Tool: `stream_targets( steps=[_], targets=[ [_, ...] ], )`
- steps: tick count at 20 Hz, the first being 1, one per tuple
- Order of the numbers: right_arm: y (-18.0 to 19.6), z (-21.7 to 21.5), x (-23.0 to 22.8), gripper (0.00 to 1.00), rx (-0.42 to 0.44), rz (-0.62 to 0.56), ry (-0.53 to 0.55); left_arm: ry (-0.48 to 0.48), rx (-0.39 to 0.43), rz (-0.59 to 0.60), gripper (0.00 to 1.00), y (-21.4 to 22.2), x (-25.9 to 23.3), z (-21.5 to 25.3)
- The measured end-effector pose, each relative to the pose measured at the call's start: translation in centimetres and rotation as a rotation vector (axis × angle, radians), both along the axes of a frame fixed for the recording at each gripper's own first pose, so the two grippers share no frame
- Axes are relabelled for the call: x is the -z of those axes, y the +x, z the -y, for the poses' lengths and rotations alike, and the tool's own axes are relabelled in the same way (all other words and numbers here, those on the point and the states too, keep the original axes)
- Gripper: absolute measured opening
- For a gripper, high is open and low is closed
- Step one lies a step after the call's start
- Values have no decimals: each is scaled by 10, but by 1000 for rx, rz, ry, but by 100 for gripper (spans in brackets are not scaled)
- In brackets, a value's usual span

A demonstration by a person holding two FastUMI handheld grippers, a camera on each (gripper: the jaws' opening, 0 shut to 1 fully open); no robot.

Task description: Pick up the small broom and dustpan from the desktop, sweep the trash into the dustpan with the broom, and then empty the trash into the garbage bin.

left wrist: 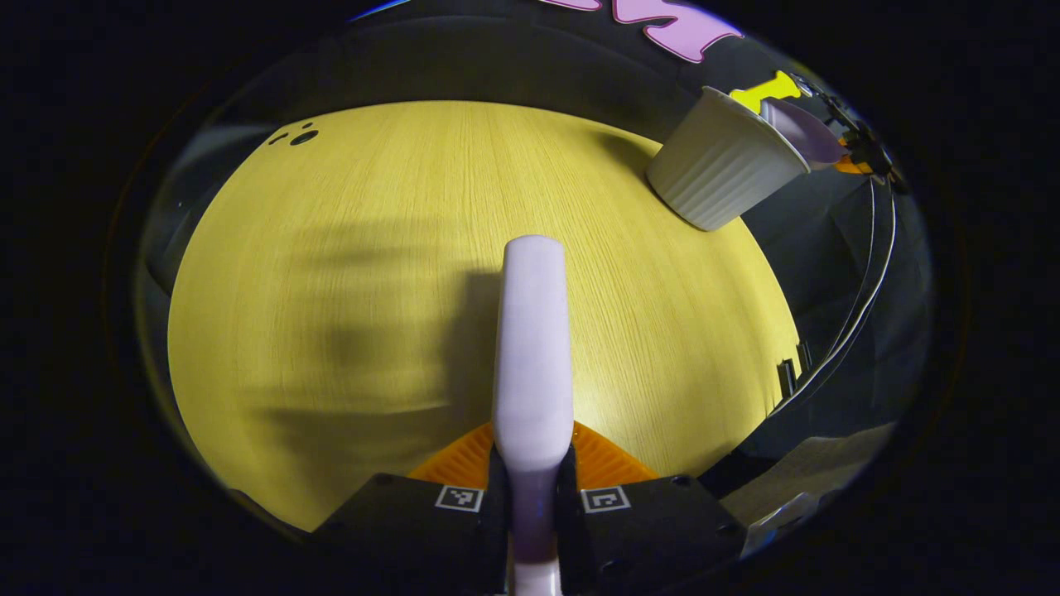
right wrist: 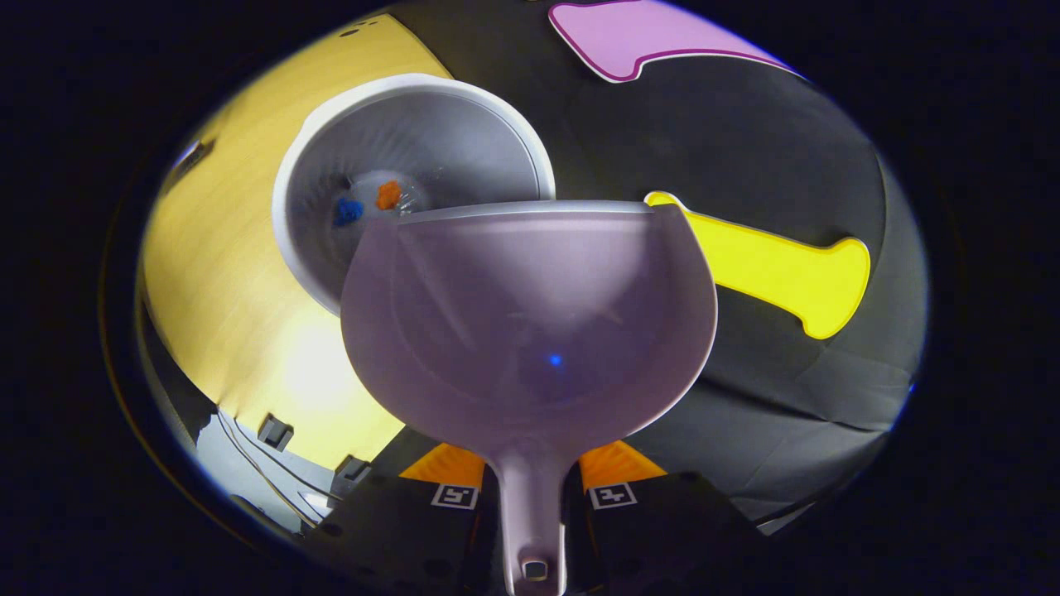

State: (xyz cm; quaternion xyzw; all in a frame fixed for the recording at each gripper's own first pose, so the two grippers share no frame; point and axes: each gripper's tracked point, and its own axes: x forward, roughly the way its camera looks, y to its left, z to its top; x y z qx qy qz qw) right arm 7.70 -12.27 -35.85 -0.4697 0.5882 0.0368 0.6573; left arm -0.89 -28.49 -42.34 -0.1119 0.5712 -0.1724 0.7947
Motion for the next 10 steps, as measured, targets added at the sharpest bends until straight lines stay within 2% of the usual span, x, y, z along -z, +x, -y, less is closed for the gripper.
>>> stream_targets(
  steps=[3,7,10],
  targets=[
    [-4,2,-8,34,62,71,66,15,-8,14,29,4,0,-3],
    [-11,-13,-35,34,165,220,259,33,-23,28,27,11,0,-8],
    [-25,-38,-56,36,215,284,423,52,-25,29,29,11,2,-8]
  ],
)
